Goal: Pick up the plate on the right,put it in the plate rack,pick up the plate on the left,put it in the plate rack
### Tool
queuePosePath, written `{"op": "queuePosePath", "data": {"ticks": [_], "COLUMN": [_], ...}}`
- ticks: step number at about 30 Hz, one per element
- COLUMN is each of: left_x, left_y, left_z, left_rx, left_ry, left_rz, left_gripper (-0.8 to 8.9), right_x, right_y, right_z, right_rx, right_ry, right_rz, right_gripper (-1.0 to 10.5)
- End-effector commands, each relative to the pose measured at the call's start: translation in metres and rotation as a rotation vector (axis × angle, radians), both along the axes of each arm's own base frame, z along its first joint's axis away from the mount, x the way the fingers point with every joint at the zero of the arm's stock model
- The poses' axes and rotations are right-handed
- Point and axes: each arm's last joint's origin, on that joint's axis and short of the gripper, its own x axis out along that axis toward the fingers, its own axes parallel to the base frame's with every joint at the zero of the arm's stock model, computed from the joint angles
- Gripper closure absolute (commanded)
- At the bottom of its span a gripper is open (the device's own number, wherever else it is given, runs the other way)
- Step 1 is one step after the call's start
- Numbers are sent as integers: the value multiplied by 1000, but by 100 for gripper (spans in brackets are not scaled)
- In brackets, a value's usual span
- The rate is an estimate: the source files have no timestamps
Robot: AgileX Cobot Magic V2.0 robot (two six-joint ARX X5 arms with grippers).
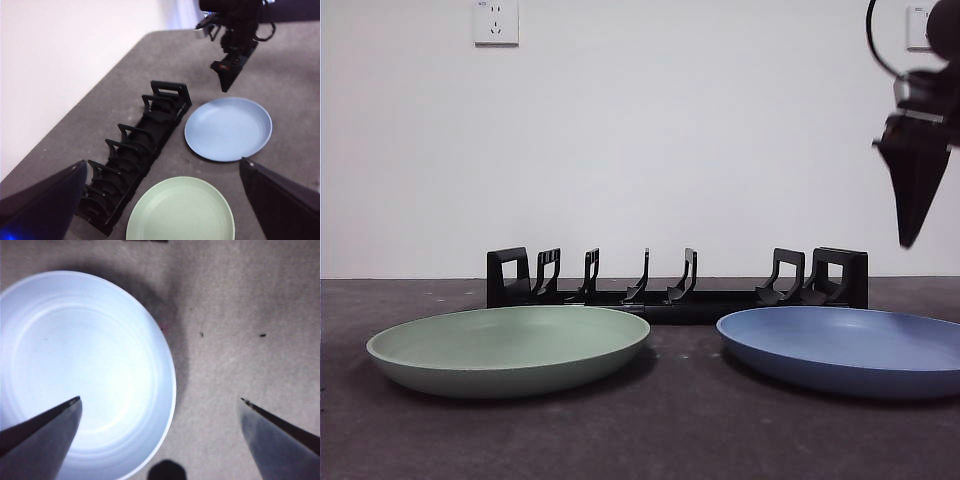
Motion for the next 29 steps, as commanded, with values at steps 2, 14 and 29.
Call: {"op": "queuePosePath", "data": {"ticks": [2, 14, 29], "left_x": [7, 24, 26], "left_y": [-11, -42, -43], "left_z": [-4, -17, -17], "left_rx": [62, 161, 163], "left_ry": [-8, 24, 16], "left_rz": [-28, -74, -61], "left_gripper": [122, 122, 122], "right_x": [10, 26, 30], "right_y": [0, 0, 1], "right_z": [-15, -52, -63], "right_rx": [-9, -42, -42], "right_ry": [36, 127, 152], "right_rz": [5, 3, 15], "right_gripper": [447, 481, 843]}}
